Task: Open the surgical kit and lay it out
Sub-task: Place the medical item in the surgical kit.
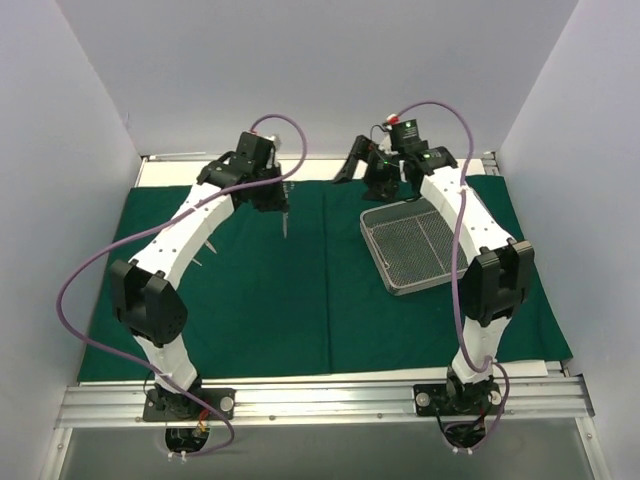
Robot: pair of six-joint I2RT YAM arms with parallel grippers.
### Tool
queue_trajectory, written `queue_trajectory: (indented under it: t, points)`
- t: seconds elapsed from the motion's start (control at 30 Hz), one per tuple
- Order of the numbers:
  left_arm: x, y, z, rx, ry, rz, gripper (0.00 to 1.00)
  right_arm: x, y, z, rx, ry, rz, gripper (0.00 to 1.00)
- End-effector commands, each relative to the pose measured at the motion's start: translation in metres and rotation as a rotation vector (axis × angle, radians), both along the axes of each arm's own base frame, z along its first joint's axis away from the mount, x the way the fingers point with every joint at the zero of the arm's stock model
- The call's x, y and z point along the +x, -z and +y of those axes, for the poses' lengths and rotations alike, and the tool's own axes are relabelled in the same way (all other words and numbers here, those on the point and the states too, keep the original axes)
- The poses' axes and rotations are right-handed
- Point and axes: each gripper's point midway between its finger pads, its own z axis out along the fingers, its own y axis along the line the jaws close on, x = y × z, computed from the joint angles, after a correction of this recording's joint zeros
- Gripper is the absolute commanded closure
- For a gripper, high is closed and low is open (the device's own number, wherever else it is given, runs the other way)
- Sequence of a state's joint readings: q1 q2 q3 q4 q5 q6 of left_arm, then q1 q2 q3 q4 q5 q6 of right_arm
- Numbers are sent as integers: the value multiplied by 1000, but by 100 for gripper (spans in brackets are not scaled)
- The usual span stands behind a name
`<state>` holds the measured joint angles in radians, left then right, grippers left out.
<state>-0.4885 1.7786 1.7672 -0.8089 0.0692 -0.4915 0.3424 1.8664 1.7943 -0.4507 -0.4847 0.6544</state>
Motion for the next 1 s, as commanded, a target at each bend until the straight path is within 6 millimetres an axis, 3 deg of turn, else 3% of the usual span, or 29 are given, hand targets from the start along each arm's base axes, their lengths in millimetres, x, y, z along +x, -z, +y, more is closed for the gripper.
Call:
queue_trajectory:
  t: [0.0, 0.07, 0.1, 0.2, 0.33, 0.43, 0.7, 0.97]
  points:
    - [19, 2, 61, 108, -222, 16, 98, 5, 3, -75, -198, 221, 33, 0]
    - [33, 10, 95, 191, -362, 27, 98, 4, 2, -92, -269, 271, 18, 0]
    - [33, 5, 107, 224, -410, 37, 98, 2, 4, -95, -285, 280, 26, 0]
    - [44, 20, 135, 314, -548, 86, 98, -2, 7, -100, -305, 295, 29, 0]
    - [73, 42, 145, 324, -663, 108, 98, -2, 18, -95, -286, 281, 69, 0]
    - [83, 60, 161, 340, -756, 159, 98, 1, 20, -91, -273, 275, 80, 0]
    - [80, 99, 197, 433, -922, 274, 98, 5, 30, -112, -309, 306, 102, 0]
    - [99, 123, 221, 427, -967, 299, 98, 2, 48, -131, -311, 330, 149, 0]
